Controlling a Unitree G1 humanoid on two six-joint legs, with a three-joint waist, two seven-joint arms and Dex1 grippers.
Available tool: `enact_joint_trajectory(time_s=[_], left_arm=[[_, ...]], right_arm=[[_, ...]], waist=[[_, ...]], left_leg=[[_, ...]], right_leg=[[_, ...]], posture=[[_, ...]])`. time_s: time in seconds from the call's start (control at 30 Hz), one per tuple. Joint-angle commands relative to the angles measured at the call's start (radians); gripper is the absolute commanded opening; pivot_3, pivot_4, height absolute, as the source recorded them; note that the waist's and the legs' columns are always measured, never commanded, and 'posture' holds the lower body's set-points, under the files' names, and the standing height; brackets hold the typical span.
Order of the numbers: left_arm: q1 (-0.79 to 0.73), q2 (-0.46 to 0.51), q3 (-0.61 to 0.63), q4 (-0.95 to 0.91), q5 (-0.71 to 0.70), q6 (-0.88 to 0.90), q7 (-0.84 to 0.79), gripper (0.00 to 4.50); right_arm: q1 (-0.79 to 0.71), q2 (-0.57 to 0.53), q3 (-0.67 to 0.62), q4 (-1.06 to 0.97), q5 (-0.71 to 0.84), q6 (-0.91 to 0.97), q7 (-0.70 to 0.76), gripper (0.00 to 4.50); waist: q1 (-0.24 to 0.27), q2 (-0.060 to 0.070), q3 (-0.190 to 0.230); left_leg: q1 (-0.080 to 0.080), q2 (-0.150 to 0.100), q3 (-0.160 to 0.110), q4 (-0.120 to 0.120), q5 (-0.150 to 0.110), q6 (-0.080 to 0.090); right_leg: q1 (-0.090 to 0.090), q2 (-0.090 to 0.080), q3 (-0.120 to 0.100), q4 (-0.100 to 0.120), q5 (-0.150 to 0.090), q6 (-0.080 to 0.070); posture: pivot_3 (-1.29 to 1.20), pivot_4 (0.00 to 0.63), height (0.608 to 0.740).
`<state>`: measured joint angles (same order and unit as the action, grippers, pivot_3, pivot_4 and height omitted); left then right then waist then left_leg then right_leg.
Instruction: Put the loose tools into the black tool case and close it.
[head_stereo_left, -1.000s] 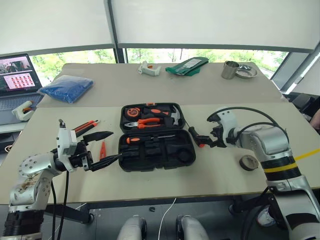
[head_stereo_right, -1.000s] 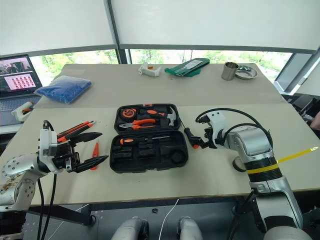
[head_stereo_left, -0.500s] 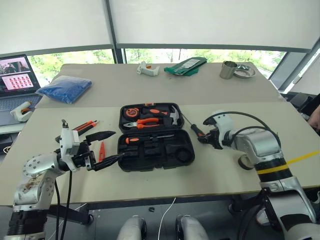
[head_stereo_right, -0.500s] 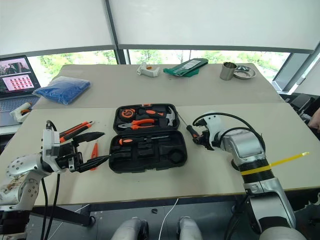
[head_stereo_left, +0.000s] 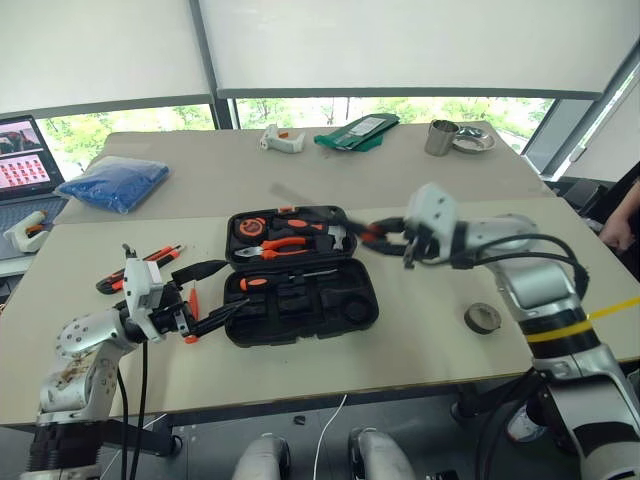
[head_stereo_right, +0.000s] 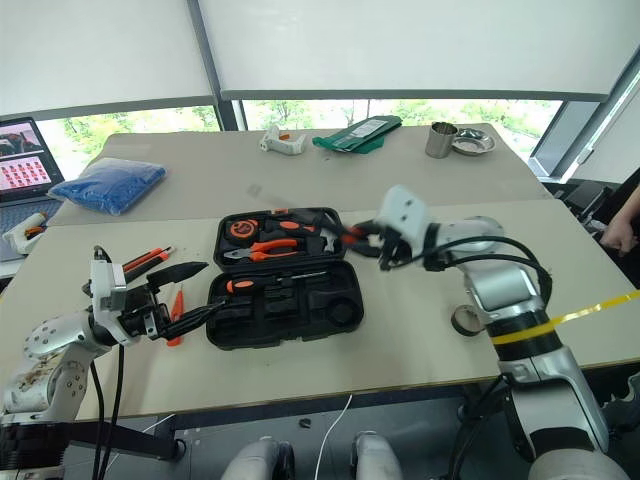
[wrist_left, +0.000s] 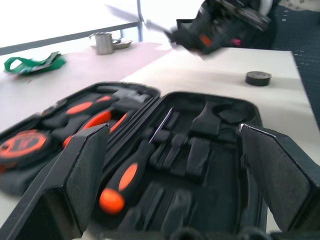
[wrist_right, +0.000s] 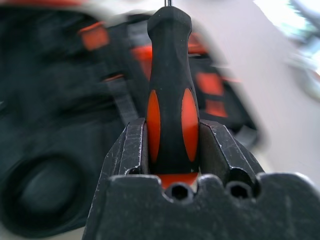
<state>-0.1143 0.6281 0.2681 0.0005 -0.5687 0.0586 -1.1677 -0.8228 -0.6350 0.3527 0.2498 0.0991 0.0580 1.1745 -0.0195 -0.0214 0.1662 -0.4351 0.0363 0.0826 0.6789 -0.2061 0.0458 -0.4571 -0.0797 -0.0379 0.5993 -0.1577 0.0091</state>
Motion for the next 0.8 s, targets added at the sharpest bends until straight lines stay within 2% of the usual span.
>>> enact_joint_trajectory(time_s=[0.03, 0.2, 0.33, 0.8], left_arm=[[0.015, 0.012, 0.041, -0.016, -0.005, -0.033, 0.007, 4.50], [0.066, -0.010, 0.025, -0.047, 0.025, -0.081, 0.016, 4.50], [0.093, -0.018, 0.021, -0.069, 0.025, -0.085, 0.030, 4.50], [0.099, -0.023, 0.016, -0.056, 0.036, -0.108, 0.039, 4.50]], right_arm=[[-0.083, 0.028, 0.052, 0.098, -0.081, -0.079, 0.061, 1.10], [-0.141, 0.069, 0.095, 0.226, -0.198, -0.076, 0.025, 1.10], [-0.167, 0.091, 0.101, 0.264, -0.240, -0.078, 0.034, 1.10], [-0.199, 0.103, 0.106, 0.354, -0.335, -0.204, 0.048, 1.10]], waist=[[0.005, 0.000, 0.000], [0.008, 0.000, 0.000], [0.007, 0.000, 0.000], [0.007, 0.000, 0.000]], left_leg=[[0.000, 0.000, 0.000, 0.001, 0.000, -0.001], [0.000, -0.002, 0.000, 0.001, 0.001, -0.002], [0.000, -0.003, 0.000, 0.000, 0.001, -0.002], [0.003, -0.002, 0.001, 0.000, 0.001, -0.003]], right_leg=[[-0.001, -0.001, 0.000, 0.001, -0.001, -0.002], [-0.001, -0.005, 0.000, 0.004, -0.001, -0.003], [-0.002, -0.006, 0.000, 0.004, 0.002, -0.008], [-0.002, -0.006, 0.000, 0.010, -0.003, -0.006]], posture=[[0.00, 0.150, 0.740], [0.00, 0.150, 0.740], [0.00, 0.150, 0.740], [0.00, 0.150, 0.740]])
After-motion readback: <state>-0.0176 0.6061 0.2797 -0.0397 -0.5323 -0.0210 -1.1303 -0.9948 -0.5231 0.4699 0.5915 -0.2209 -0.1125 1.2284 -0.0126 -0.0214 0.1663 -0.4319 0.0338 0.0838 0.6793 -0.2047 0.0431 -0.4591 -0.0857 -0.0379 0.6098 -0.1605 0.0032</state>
